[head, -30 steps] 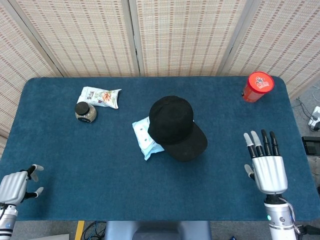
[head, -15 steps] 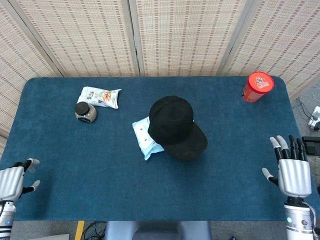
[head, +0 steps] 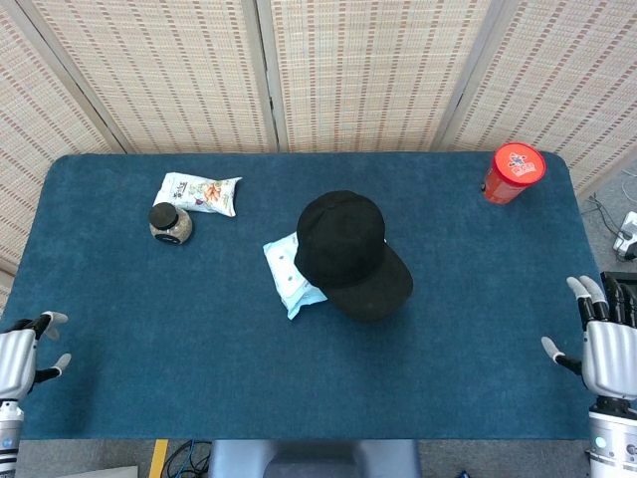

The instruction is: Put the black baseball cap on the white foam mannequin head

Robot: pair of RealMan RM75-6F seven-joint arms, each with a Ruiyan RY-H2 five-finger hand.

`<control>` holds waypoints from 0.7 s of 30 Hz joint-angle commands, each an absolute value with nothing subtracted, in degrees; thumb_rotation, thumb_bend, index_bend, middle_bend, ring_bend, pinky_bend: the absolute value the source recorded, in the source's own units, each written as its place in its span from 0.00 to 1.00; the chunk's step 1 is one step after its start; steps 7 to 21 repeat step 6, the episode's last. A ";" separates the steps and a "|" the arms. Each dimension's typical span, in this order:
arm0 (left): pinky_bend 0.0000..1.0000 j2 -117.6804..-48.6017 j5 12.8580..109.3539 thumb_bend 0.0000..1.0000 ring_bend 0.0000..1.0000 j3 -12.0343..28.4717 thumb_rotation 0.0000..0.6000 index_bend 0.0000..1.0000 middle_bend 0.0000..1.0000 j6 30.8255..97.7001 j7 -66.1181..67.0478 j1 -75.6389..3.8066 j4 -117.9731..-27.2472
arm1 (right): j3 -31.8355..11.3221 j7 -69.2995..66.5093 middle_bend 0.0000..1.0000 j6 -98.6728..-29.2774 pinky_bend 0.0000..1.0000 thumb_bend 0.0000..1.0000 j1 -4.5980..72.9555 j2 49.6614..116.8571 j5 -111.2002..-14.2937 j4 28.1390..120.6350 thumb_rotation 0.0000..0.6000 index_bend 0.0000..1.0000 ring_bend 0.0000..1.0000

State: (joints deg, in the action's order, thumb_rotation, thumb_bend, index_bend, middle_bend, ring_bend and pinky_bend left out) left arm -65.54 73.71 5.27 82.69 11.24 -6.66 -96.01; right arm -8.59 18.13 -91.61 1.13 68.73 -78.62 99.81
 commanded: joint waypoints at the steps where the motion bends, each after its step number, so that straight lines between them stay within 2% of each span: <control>1: 0.50 -65.76 73.45 0.17 0.36 5.27 1.00 0.36 0.48 82.50 11.49 -6.65 -95.80 | -8.82 16.97 0.17 -89.72 0.00 0.11 1.50 68.42 -76.92 99.43 1.00 0.18 0.00; 21: 0.50 -65.92 72.86 0.17 0.36 5.21 1.00 0.36 0.48 81.82 11.19 -6.58 -95.35 | -9.10 16.35 0.17 -88.69 0.00 0.11 1.90 68.36 -75.88 99.09 1.00 0.18 0.00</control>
